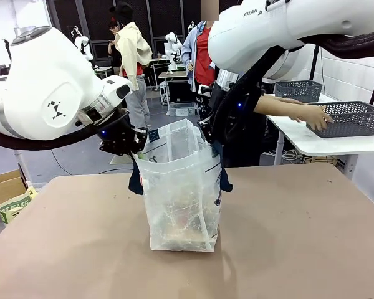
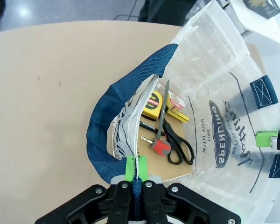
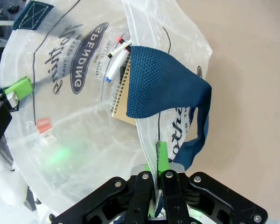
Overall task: Transfer purchased items from the store into the shopping bag.
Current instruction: Move the Reusable shopping bag to the right side of the table.
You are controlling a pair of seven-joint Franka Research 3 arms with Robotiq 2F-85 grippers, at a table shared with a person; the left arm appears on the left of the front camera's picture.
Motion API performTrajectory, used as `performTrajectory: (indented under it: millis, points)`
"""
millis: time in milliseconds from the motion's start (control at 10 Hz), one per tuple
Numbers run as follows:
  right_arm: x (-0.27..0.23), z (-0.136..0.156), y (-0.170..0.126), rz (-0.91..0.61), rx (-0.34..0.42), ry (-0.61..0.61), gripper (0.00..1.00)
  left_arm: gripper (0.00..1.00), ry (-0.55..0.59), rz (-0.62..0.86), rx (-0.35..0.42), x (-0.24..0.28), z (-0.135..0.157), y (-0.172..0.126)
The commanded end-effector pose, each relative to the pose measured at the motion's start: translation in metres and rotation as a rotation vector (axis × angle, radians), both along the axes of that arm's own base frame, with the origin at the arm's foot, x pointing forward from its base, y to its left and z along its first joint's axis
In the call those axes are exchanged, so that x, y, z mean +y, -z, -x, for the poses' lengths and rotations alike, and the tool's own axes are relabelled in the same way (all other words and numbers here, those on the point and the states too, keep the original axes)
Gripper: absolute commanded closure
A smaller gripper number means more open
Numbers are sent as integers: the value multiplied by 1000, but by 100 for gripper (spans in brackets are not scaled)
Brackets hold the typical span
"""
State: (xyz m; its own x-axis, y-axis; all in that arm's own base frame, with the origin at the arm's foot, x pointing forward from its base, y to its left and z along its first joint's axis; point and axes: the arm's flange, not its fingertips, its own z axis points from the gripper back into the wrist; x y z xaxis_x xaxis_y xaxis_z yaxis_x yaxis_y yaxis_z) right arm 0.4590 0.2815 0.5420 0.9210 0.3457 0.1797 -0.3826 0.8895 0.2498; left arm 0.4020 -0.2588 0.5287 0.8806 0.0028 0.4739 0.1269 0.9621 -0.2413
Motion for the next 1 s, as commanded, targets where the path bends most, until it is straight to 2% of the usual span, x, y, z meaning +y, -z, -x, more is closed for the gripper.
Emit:
performTrajectory:
  millis: [0, 200, 900]
  points:
    - [11, -7, 1, -22, 25, 54, 100, 100, 24, 11, 17, -12, -6, 2]
    - [32, -12, 1, -43, 41, 108, 100, 100, 53, 4, 36, -30, -9, 3]
    - [81, -36, 6, -52, 34, 74, 100, 100, 101, 48, -3, -53, -8, 3]
